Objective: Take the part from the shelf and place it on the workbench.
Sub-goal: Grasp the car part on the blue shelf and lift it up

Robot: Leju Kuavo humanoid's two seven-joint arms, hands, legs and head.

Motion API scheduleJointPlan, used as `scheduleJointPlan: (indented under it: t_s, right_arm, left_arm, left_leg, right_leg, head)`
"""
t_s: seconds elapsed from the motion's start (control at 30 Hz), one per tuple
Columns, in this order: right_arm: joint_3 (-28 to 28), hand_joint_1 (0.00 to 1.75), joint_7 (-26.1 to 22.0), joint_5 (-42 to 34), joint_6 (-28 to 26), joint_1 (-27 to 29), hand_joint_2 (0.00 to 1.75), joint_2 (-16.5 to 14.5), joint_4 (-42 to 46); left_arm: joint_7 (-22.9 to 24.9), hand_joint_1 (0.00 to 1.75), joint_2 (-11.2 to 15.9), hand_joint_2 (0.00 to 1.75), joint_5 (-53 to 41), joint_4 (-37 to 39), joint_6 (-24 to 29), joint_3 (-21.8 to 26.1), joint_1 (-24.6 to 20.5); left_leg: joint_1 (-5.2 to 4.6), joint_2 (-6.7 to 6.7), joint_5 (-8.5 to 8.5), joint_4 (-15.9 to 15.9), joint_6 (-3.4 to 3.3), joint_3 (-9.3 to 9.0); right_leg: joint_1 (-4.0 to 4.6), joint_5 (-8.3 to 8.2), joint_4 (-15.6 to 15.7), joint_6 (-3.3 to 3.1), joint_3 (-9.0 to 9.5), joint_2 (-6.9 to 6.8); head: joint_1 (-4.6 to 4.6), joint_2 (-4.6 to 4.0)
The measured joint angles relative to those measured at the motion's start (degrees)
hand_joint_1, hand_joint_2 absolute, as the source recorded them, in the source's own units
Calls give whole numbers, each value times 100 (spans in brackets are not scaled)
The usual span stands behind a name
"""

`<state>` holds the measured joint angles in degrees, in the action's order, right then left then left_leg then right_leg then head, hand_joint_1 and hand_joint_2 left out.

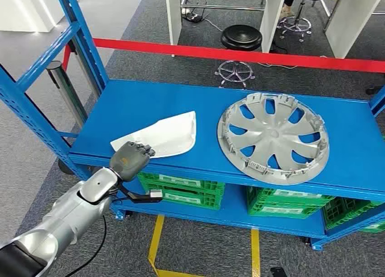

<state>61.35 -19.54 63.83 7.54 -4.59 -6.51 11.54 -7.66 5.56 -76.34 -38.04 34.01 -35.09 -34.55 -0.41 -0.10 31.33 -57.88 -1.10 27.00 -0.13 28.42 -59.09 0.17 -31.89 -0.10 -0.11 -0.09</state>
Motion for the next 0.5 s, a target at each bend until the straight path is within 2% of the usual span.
scheduleJointPlan:
  t_s: [0.3,0.5]
  right_arm:
    - [3,0,-1,-24,-44,0,0,0,0]
    - [7,0,-21,-70,-81,9,0,0,0]
  left_arm:
    - [29,175,4,175,-11,-426,451,159,63]
    - [73,175,25,175,-361,-1396,565,474,261]
  left_leg:
    - [0,0,-1,-1,1,4]
    - [0,1,-1,-1,1,17]
  right_leg:
    - [0,-1,0,0,-12,1]
    - [0,-1,0,0,-27,4]
  head:
    - [-2,1]
    - [-1,0]
